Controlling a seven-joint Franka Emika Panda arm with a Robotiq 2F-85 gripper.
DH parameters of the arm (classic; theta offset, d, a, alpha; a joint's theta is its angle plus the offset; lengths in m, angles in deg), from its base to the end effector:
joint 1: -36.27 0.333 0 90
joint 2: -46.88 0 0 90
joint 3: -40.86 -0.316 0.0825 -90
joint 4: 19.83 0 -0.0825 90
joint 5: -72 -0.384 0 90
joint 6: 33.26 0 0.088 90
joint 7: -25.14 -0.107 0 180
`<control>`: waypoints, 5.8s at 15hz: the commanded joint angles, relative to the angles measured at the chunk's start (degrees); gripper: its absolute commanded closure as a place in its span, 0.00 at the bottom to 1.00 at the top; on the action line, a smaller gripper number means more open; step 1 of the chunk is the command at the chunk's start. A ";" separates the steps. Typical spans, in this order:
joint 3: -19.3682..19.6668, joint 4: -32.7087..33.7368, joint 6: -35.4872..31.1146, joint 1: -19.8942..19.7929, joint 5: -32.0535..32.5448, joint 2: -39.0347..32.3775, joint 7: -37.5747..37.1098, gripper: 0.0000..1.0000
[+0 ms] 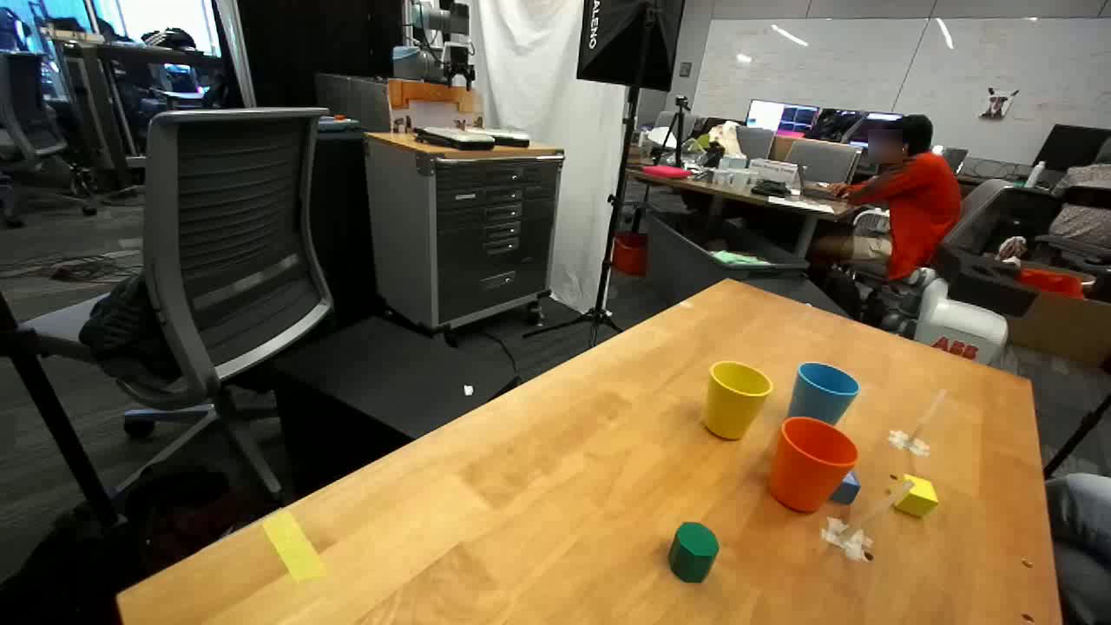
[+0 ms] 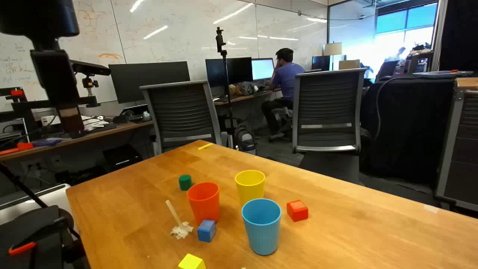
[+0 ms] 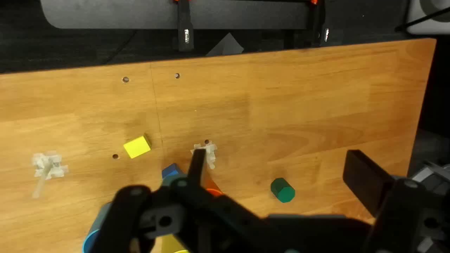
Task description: Stack up the cups
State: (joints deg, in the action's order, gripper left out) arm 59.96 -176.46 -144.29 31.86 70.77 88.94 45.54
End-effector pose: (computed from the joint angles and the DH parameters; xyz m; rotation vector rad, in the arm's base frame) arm 0.2944 -0.1184 0.4154 -2.8843 -0.0415 0.0065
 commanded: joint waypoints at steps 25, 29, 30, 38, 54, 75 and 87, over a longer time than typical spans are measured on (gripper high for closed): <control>-1.16 18.29 -22.07 -2.12 -13.82 -29.35 -15.90 0.00; -1.68 23.46 -23.42 -3.70 -14.60 -37.15 -19.23 0.00; -1.89 24.24 -24.18 -4.09 -14.42 -38.86 -19.92 0.00; -2.84 28.82 -28.24 -6.42 -11.01 -49.47 -27.13 0.00; -5.59 33.34 -29.94 -8.81 -13.50 -61.31 -25.29 0.00; -10.51 36.75 -34.12 -12.65 -17.51 -68.89 -23.80 0.58; -10.95 37.07 -31.53 -13.17 -17.54 -68.05 -22.47 0.99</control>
State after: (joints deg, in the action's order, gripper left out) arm 50.60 -140.34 -178.63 20.42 54.40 19.99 20.61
